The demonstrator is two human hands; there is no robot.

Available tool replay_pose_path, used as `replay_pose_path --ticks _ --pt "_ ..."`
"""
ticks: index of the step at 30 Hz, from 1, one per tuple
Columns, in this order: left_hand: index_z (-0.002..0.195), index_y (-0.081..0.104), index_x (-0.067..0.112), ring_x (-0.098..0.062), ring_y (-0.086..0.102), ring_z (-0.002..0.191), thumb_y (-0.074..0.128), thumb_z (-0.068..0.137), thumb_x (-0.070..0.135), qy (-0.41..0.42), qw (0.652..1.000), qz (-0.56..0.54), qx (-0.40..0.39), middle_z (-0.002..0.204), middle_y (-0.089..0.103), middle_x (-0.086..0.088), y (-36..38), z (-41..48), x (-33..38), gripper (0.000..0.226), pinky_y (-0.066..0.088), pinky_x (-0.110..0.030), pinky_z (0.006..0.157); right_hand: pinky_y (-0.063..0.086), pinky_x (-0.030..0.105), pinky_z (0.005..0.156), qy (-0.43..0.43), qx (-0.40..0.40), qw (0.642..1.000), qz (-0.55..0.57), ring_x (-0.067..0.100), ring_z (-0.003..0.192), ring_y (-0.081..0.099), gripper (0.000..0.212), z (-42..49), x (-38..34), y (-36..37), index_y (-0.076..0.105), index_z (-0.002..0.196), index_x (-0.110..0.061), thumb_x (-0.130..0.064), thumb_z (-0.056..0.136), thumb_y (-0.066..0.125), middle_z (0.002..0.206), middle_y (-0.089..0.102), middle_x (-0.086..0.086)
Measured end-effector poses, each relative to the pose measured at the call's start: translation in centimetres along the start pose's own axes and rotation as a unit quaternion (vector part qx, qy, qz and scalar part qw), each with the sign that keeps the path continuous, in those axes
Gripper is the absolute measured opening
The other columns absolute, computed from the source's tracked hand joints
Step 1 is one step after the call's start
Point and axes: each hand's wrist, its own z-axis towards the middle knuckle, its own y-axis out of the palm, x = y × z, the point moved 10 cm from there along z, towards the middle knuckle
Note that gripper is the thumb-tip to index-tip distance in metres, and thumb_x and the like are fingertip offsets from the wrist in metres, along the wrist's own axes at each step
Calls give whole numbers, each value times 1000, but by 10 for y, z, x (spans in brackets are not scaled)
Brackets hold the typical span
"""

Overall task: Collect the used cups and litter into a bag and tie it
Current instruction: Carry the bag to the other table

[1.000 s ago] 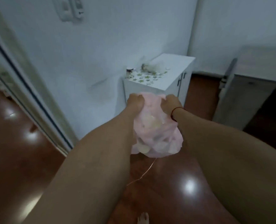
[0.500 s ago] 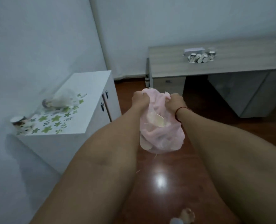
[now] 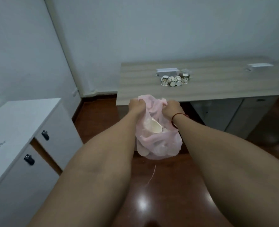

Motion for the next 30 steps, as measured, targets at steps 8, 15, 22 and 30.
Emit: replay_pose_path --ticks 8,15,22,30 --pt "120 58 -7 -38 60 115 38 94 18 16 1000 -15 -1 123 62 -25 139 149 59 41 48 -41 98 47 35 90 -20 31 999 11 37 111 59 32 201 57 -40 63 113 -3 -19 96 40 122 62 21" --pt "126 53 -5 -39 58 118 39 91 23 -24 999 -16 -28 129 59 -25 243 278 106 47 48 -46 102 46 35 91 -5 30 1000 1 39 113 57 34 367 95 -67 58 116 1 -23 97 43 123 60 23" --pt "124 57 -4 -38 60 116 39 93 21 -24 999 11 -25 126 62 -23 322 363 150 43 49 -45 101 46 37 95 -2 22 999 25 40 116 56 37 496 135 -87 61 117 2 -22 95 44 126 59 26" --pt "120 60 2 -37 62 113 40 78 32 -56 998 -3 25 124 63 -22 436 459 181 55 50 -49 99 44 36 97 -39 -10 999 33 39 121 54 34 641 187 -117 59 122 0 -15 96 43 130 57 24"
